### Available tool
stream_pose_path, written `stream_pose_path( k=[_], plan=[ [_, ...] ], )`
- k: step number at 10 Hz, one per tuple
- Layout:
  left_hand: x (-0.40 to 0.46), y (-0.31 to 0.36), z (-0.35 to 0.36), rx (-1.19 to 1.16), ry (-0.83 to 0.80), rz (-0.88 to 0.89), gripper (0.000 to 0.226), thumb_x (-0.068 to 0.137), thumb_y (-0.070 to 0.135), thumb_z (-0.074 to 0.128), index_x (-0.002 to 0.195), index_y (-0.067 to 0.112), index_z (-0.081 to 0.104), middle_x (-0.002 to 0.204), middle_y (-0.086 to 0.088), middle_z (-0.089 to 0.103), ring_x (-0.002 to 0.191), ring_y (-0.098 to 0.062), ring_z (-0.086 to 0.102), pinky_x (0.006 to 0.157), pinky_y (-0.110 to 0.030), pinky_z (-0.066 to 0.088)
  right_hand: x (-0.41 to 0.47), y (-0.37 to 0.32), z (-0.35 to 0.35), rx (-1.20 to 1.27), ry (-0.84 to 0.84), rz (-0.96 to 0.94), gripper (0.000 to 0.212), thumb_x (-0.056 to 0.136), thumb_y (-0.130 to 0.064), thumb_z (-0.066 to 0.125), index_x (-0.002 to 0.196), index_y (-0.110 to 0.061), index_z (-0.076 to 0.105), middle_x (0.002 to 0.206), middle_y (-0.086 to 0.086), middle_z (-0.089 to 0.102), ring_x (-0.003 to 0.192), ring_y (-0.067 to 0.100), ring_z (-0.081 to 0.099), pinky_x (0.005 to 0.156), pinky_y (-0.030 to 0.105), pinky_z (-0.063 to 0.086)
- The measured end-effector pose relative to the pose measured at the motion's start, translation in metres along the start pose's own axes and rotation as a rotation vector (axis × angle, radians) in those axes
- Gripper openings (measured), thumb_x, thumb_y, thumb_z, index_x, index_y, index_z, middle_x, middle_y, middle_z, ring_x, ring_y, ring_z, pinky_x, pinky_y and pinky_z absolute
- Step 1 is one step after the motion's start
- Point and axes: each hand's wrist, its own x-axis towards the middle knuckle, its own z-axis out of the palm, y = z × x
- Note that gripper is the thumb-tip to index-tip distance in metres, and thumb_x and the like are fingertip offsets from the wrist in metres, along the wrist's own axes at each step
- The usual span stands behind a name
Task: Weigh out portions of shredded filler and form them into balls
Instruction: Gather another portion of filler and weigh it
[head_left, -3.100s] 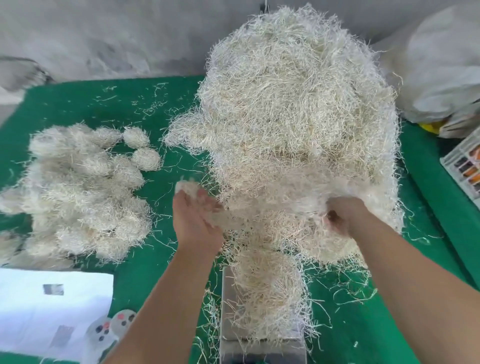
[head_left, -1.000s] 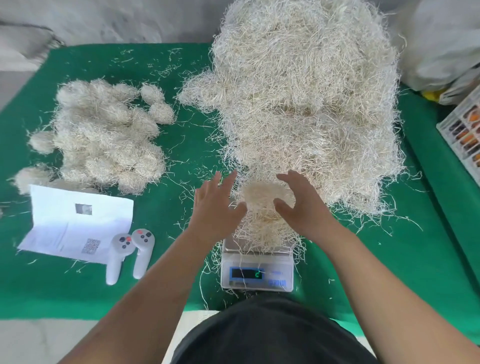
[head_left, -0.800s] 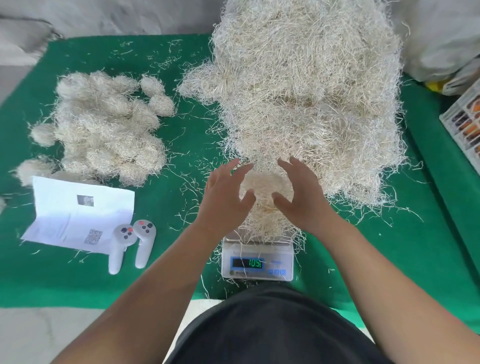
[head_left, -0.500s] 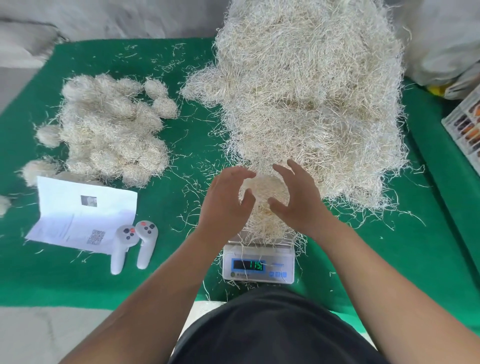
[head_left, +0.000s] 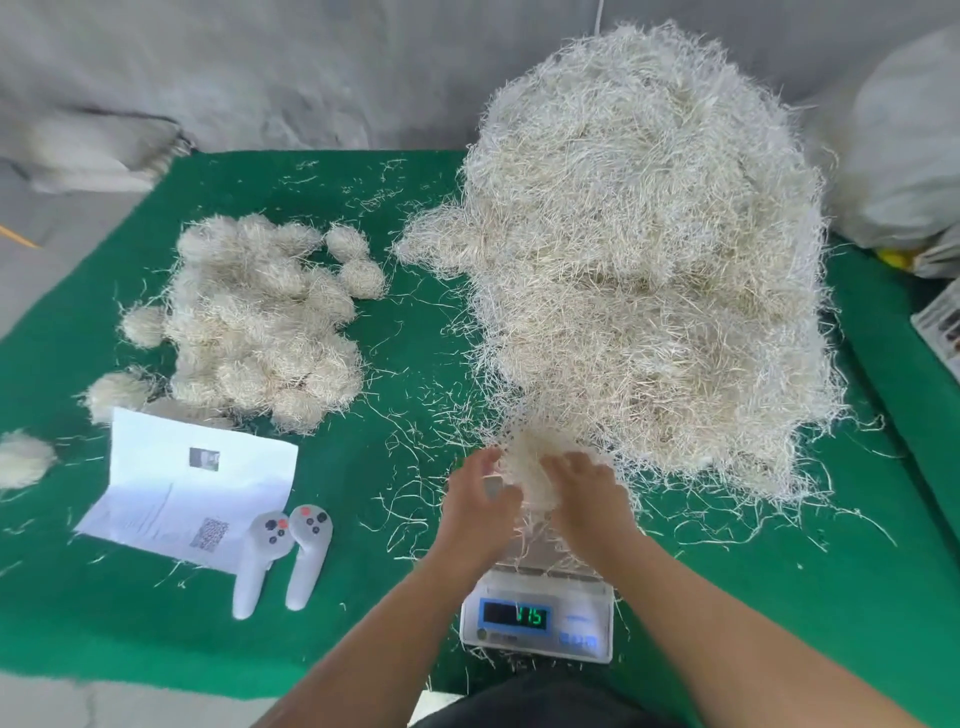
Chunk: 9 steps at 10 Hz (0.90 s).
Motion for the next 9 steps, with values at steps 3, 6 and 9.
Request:
stream_pose_path(
  k=[3,6,9],
  plan=[
    [-0.007,0.093,0.003,-0.739,-0.187,-0.344,0.064,0.086,0.070,0.065,0.123,0.019,0.071,0.105,-0.009,0.078,0.102,-0.032,0.074,0.099,-0.057,0.054,-0.011,-0.051,-0.066,1.013,0.220,-0.115,0.026,0.097,-0.047,0.054,0.117,-0.032,0.060,0.099,-0.010,0.071,0.092,0.015,0.070,0.089,0.050,0.056],
    [0.033,0.149,-0.011,-1.153,-0.140,-0.211,0.043,0.100,0.053,0.051,0.105,0.016,0.072,0.085,-0.005,0.061,0.073,-0.019,0.060,0.067,-0.035,0.056,-0.031,-0.067,-0.142,1.545,-0.066,-0.179,0.075,0.082,-0.072,0.071,0.145,-0.059,0.032,0.123,-0.021,0.071,0.102,0.000,0.072,0.073,0.016,0.058],
    [0.035,0.169,-0.004,-0.754,-0.018,0.156,0.067,0.100,0.049,0.055,0.158,0.039,0.024,0.162,-0.002,0.036,0.145,-0.026,0.043,0.119,-0.054,0.036,0.007,-0.078,-0.185,1.371,0.382,-0.033,0.021,0.097,-0.036,0.056,0.114,-0.043,0.066,0.080,-0.005,0.075,0.069,0.007,0.064,0.066,0.028,0.060]
  ],
)
